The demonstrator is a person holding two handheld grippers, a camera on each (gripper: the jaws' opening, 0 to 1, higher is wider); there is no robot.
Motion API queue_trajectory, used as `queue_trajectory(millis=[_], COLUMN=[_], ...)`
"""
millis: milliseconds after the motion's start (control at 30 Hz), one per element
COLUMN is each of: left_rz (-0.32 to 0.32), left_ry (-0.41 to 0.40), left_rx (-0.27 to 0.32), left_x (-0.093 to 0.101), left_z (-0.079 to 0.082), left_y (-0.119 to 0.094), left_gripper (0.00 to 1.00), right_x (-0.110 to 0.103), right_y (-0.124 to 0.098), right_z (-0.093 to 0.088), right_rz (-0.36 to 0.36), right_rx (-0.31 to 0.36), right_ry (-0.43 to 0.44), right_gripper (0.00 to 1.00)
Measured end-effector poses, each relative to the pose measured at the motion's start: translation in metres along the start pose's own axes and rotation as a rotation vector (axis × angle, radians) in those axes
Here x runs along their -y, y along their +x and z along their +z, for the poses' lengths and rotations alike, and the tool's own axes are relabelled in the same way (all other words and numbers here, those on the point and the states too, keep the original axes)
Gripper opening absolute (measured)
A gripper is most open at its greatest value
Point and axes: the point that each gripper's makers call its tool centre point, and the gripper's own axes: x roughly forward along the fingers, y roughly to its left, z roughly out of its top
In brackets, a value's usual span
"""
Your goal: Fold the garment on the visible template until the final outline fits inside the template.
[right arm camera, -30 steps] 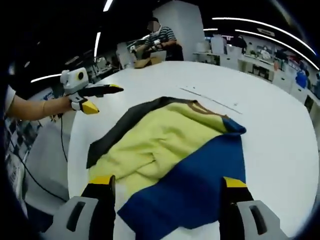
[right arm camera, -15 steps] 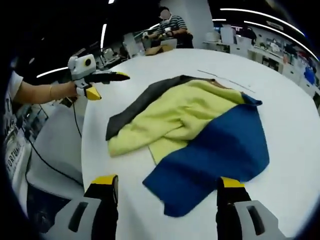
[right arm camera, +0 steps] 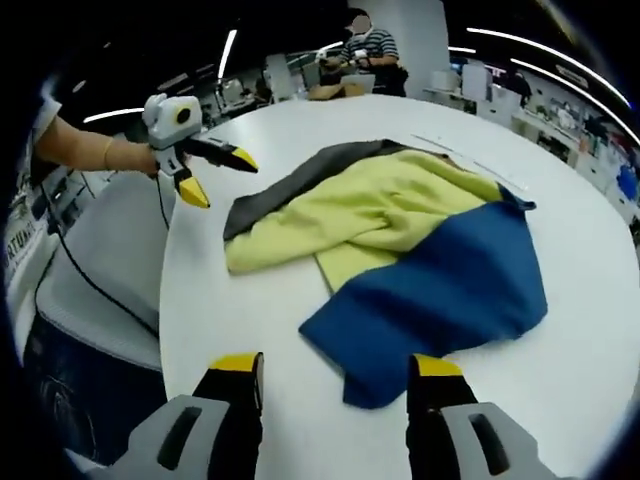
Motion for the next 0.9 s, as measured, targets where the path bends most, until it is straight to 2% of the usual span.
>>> queue_trajectory(millis=[100,233,400,567,633,733,900], left_rz=[0.005,0.021,0.031,0.038,0.035,0.038,0.052], left_ry=[-0.007,0.055,0.124,0.141,0.147,0.096,0.067], left_rx=[-0.029,-0.091,-0.12,-0.145,-0.128,-0.12,-0.108], left_x=[0.0,0.0,0.002,0.004,0.006,0.005,-0.001], left_z=[-0.012,-0.026,-0.029,-0.033,-0.032,-0.033,-0.032], left_y=[0.002,0.003,0.006,0.013,0.015,0.017,0.016], left_gripper=[0.43,0.36,0.28,0.2,0.15,0.12,0.02], right_x=[-0.001,-0.001,0.0,0.003,0.003,0.003,0.006], right_y=[0.001,0.006,0.012,0.014,0.015,0.018,0.021], right_z=[0.001,0.0,-0.003,-0.003,-0.002,-0.003,-0.004], right_rz=[-0.013,-0.023,-0.043,-0.058,-0.071,-0.076,-0.088], right_rx=[0.009,0.001,-0.015,-0.013,-0.019,-0.028,-0.048], right_ry=[-0.02,-0.069,-0.093,-0.107,-0.135,-0.152,-0.193], right_gripper=[0.45,0.4,0.33,0.25,0.24,0.2,0.15])
